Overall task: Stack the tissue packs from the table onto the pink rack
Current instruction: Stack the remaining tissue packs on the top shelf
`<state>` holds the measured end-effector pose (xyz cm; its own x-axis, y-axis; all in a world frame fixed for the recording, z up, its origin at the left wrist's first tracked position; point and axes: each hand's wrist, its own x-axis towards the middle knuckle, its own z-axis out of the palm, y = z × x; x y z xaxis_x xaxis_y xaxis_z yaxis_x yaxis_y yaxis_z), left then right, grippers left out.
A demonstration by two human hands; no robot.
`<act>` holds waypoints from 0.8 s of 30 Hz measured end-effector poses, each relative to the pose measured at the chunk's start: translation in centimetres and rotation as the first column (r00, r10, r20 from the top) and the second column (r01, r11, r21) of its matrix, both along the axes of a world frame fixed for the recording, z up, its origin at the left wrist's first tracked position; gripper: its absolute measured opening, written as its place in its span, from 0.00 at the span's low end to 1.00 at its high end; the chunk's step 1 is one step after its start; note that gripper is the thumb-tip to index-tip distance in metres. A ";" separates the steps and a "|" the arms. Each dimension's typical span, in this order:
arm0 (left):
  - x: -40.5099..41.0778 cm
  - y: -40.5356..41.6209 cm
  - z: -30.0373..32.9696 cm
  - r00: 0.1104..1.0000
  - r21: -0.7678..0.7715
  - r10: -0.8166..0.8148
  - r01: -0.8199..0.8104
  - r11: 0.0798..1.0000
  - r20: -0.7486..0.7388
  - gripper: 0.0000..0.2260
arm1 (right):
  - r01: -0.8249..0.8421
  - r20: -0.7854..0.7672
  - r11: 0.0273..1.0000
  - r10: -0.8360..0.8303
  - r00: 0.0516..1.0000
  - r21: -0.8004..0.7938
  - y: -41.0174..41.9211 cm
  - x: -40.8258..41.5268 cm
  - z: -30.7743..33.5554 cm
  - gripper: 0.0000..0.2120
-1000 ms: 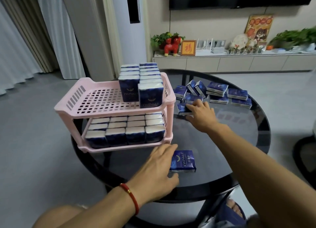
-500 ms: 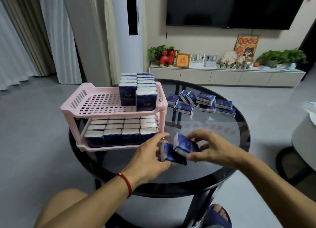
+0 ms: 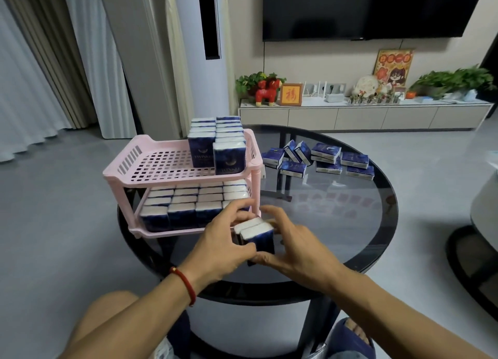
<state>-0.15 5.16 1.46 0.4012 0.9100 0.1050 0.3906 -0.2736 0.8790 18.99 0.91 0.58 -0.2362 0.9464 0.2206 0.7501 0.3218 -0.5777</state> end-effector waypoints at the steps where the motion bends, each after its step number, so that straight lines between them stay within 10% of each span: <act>1: -0.2 0.1 0.0 1.000 -0.008 -0.012 0.012 1.000 -0.015 0.37 | -0.030 -0.013 0.999 0.029 0.999 -0.029 0.1 0.1 0.1 0.36; 12: -2.5 -1.2 1.1 0.997 0.062 0.004 0.000 0.998 -0.071 0.20 | -0.098 -0.218 0.995 0.089 0.972 -0.032 1.0 0.0 0.9 0.25; 24: -9.7 1.1 13.5 0.991 0.291 0.136 -0.133 0.948 0.010 0.26 | -0.034 -0.605 0.994 0.087 0.792 0.100 1.7 -0.8 6.6 0.08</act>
